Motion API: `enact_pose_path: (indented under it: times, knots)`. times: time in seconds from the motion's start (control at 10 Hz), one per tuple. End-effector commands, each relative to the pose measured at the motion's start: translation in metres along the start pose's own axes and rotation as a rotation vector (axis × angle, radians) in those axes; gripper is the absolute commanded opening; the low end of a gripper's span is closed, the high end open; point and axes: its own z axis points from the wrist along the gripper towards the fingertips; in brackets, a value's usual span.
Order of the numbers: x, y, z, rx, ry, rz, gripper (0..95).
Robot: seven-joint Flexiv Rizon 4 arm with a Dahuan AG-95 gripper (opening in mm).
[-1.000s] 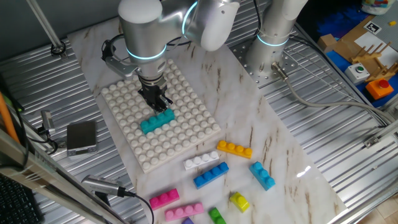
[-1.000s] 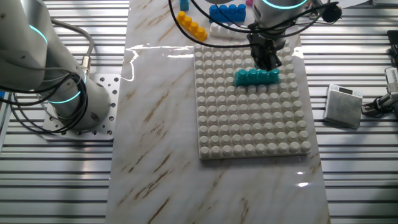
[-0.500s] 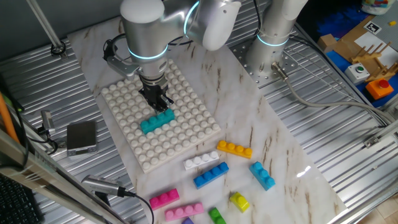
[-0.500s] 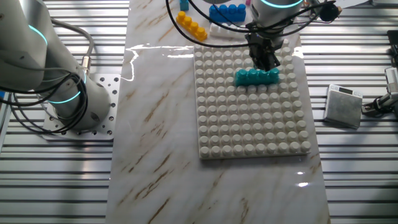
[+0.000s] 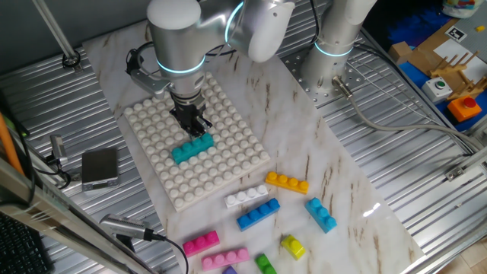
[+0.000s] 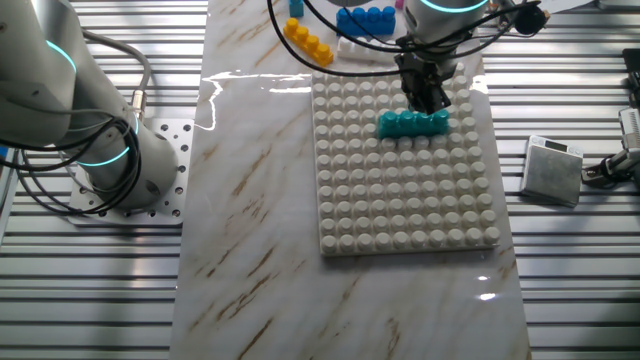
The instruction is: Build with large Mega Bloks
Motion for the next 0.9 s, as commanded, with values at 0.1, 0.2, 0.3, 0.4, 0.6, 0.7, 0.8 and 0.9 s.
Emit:
enact_pose_path:
  times: [0.1, 0.2, 0.3, 0.4, 0.6, 0.7, 0.8, 0.9]
  knots:
    - [-0.0004, 0.0001, -0.0006, -0.004, 0.003, 0.01, 0.0]
    - [-0.0004, 0.0001, -0.0006, -0.006, 0.005, 0.011, 0.0]
    - [-0.0004, 0.0001, -0.0006, -0.006, 0.007, 0.009, 0.0]
    - [-0.0004, 0.0001, -0.0006, -0.011, 0.019, 0.015, 0.0]
    - [-0.0004, 0.0001, -0.0006, -0.013, 0.025, 0.018, 0.0]
    - [-0.0004, 0.0001, -0.0006, -0.013, 0.025, 0.019, 0.0]
    - [-0.0004, 0.0001, -0.0006, -0.012, 0.024, 0.022, 0.0]
    - [-0.0004, 0.0001, -0.0006, -0.012, 0.025, 0.027, 0.0]
